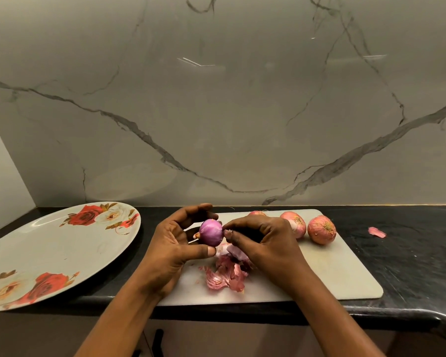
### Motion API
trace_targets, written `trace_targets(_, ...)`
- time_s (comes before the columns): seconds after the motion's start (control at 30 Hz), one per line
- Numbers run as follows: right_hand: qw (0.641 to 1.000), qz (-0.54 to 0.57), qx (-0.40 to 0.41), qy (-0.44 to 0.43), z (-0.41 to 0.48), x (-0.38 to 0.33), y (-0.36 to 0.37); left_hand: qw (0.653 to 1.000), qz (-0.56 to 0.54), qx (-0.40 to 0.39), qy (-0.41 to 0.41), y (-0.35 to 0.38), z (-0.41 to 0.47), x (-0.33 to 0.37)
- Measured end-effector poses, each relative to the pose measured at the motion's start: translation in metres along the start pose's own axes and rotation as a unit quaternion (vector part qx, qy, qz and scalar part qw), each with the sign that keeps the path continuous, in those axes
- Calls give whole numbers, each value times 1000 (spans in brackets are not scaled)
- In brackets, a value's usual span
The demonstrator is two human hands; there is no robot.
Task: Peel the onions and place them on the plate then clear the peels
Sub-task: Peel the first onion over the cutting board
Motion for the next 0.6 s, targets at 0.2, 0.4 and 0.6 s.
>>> trace_targets(0.2, 999, 34, 23, 36, -2, 7, -5, 996, -61, 60, -3, -13, 2, 1)
trace_targets(0.4, 999, 15, 15, 36, 0, 5, -3, 999, -13, 31, -6, -5, 0, 0)
trace_targets(0.6, 1000, 7, -1, 3, 1, -3, 0, 1000, 12, 7, -12, 1, -1, 0)
Point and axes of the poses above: each hand's wrist, its own z-axis towards the middle knuckle, its own y-axis out of the palm, x = y × z, the point moved 8 cm from there along z, towards the middle knuckle, and after that the axes turned 3 degrees about -y, right-handed, at the moved point
